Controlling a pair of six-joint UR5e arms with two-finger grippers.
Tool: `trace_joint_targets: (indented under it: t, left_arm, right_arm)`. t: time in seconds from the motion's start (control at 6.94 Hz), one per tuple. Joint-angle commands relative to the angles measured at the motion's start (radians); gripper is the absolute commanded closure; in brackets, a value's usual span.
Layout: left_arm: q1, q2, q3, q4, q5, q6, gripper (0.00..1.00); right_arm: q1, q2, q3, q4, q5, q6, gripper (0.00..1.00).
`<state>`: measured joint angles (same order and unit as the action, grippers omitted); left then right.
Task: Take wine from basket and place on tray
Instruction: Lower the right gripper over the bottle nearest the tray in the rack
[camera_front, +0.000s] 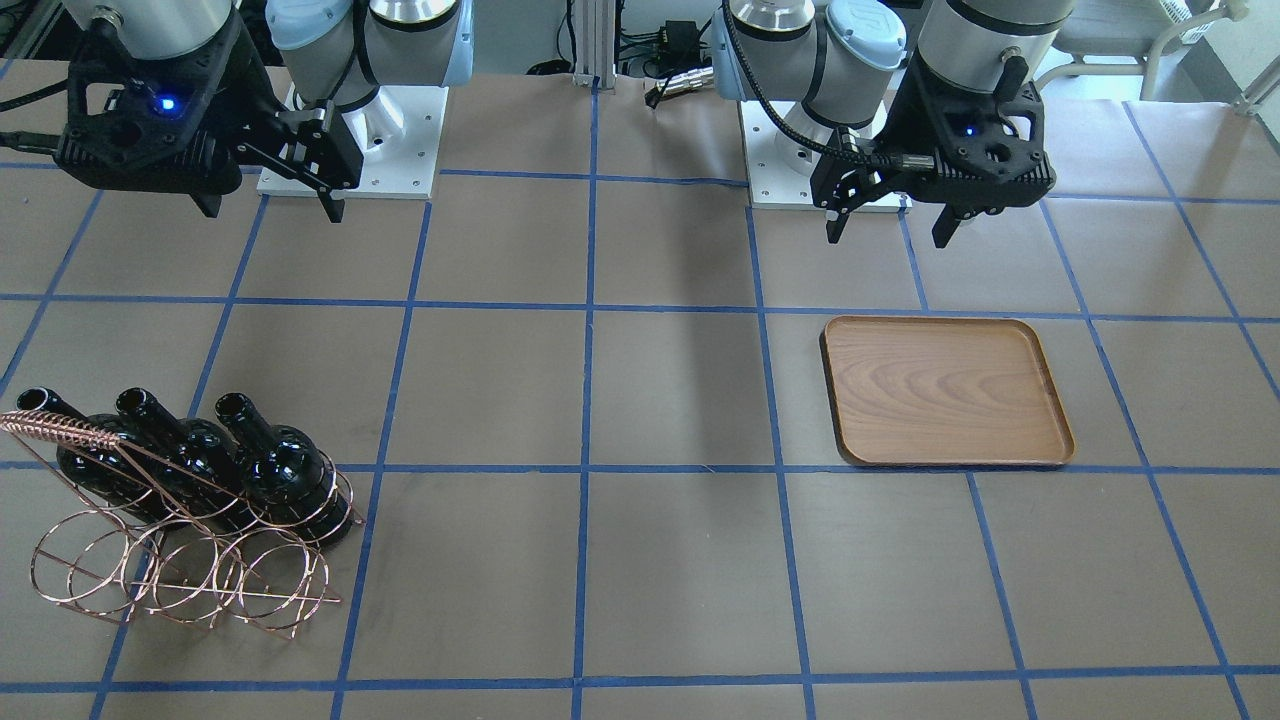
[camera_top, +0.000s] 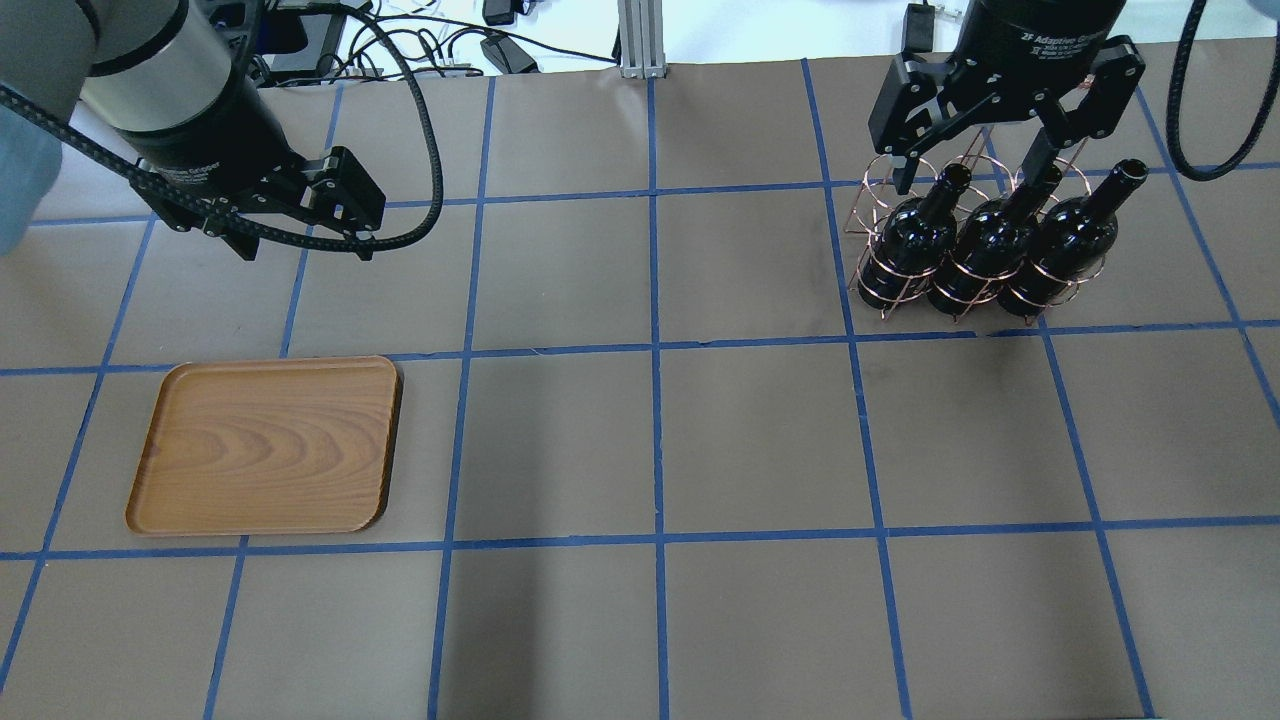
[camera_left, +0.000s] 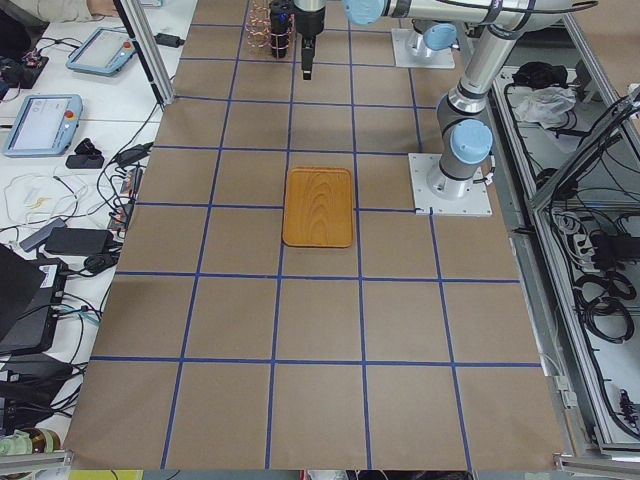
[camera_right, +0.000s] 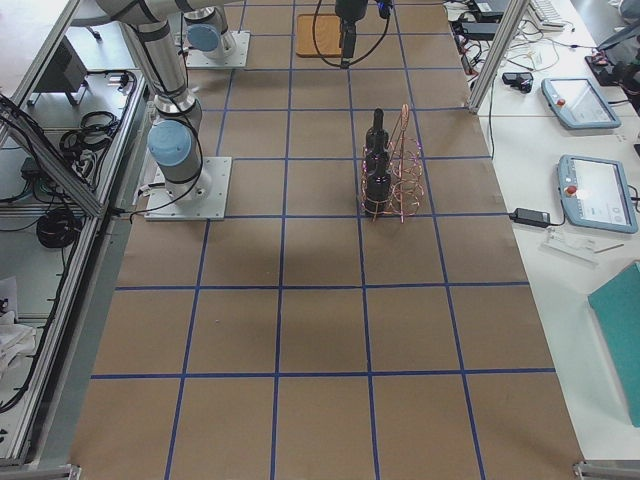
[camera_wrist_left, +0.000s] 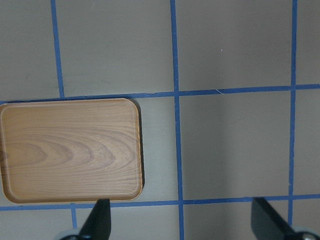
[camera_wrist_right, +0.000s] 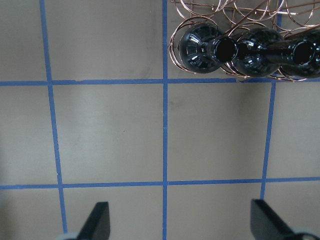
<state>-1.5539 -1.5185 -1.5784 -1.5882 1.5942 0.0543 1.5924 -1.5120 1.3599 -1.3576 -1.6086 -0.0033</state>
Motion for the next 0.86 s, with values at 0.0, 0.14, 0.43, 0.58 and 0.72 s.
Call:
trace_joint_targets:
  t: [0.0, 0.14, 0.43, 0.58, 0.72]
  left_arm:
    - [0.000, 0.001, 0.000, 0.002, 0.007, -0.001, 0.00]
    - [0.002, 0.000, 0.000, 0.002, 0.006, -0.001, 0.00]
    - [0.011, 0.000, 0.000, 0.004, 0.004, -0.001, 0.00]
    - [0.011, 0.001, 0.000, 0.002, 0.007, -0.001, 0.00]
    - [0.011, 0.001, 0.000, 0.002, 0.007, -0.001, 0.00]
  right_arm:
    - [-0.079, -0.004, 0.033, -0.021, -0.007, -0.099, 0.01]
    - [-0.129, 0.001, 0.056, -0.066, 0.006, -0.121, 0.01]
    - [-0.207, 0.047, 0.187, -0.329, -0.004, -0.278, 0.01]
    - [-0.219, 0.076, 0.212, -0.383, -0.005, -0.296, 0.01]
    - [-0.221, 0.108, 0.211, -0.428, -0.005, -0.322, 0.02]
